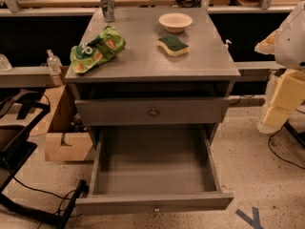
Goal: Place green rice chip bag into middle drawer
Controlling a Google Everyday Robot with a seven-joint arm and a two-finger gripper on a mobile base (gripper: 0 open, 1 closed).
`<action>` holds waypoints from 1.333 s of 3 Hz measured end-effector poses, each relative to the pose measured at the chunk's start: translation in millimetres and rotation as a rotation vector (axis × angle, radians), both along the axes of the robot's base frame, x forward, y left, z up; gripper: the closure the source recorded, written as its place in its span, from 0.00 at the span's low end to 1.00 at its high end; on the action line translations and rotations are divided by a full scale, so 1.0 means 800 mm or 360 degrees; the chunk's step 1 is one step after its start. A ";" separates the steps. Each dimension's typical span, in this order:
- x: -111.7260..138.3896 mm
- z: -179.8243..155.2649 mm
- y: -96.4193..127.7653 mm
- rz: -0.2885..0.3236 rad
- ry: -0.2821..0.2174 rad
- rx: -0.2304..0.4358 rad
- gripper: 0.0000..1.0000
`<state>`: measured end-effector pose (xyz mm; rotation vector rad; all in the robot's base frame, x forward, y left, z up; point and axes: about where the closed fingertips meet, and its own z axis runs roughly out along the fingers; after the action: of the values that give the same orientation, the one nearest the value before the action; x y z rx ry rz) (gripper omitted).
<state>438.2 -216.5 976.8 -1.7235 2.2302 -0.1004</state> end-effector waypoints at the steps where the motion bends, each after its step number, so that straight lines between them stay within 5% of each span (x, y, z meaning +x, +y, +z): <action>1: 0.003 0.000 0.003 0.0018 -0.0007 0.0004 0.00; 2: 0.035 0.004 0.041 0.0213 -0.0082 0.0049 0.00; 4: 0.134 0.027 0.180 0.0806 -0.0376 0.0020 0.00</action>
Offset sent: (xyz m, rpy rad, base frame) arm 0.0585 0.0694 0.0035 0.0677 -0.0964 0.2942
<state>545.0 -72.8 998.5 -2.0884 1.5759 -0.1612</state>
